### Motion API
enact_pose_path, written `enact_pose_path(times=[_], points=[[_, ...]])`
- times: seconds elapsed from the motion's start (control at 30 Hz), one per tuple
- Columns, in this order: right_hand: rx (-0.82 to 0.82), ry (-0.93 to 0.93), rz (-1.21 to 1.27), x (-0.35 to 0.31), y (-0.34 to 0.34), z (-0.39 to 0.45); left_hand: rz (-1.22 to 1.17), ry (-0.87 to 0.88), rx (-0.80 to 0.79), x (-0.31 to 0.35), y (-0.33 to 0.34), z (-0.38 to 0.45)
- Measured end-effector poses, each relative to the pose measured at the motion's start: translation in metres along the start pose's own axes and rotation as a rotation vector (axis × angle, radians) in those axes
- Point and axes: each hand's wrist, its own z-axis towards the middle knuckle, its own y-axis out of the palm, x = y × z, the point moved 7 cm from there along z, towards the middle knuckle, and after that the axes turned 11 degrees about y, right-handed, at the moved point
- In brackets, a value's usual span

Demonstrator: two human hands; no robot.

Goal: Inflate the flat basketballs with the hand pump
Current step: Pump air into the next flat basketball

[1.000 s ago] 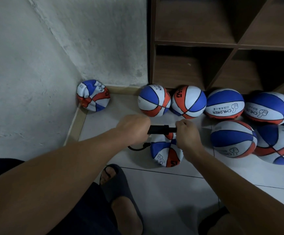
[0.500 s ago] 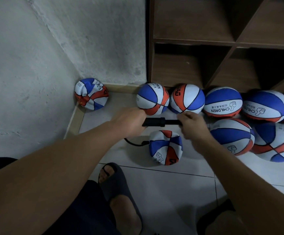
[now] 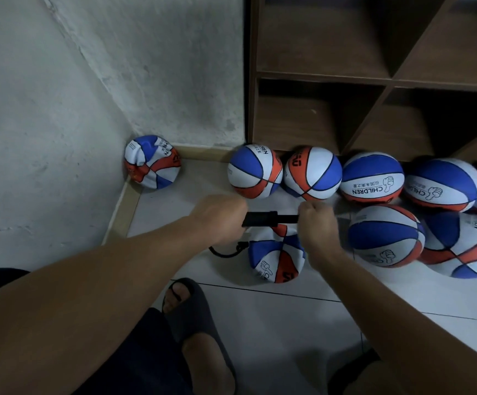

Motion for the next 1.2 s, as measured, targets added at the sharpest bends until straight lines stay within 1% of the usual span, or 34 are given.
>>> enact_pose_path(times=[0.17,0.33,0.4,0.5,0.57,0.67,0.77,0.87,0.97,1.07,1.2], points=[[-0.047,0.032,-0.057,0.017,0.022,-0.01,0.103,0.085,-0.033,0.008,-0.002,-0.003],[-0.084,0.041,-0.06,0.02,0.028,-0.012,0.066,0.093,-0.063,0.016,0.003,-0.004],[-0.115,0.043,-0.059,0.013,0.026,-0.009,0.048,0.071,-0.028,0.014,-0.002,-0.004],[-0.148,0.012,-0.075,-0.008,0.016,-0.001,-0.005,0.032,0.064,0.009,-0.014,-0.003],[-0.094,0.035,-0.063,-0.014,-0.003,0.011,-0.021,0.016,0.079,0.005,-0.022,-0.003],[0.024,0.175,0.017,-0.004,-0.046,0.033,-0.061,-0.025,0.065,-0.012,-0.025,-0.005],[0.012,0.195,0.018,0.0,-0.063,0.042,-0.072,-0.048,0.061,-0.021,-0.022,-0.007],[0.009,0.173,0.06,0.001,-0.052,0.032,-0.062,-0.009,0.057,-0.008,-0.025,-0.005],[0.002,0.072,0.035,-0.005,-0.025,0.016,-0.057,0.009,0.052,0.003,-0.023,-0.004],[0.006,-0.004,0.038,-0.011,-0.005,0.003,-0.028,-0.019,0.073,0.006,-0.019,-0.005],[-0.047,-0.02,-0.004,-0.005,0.016,-0.006,0.025,-0.009,0.04,0.011,-0.014,-0.005]])
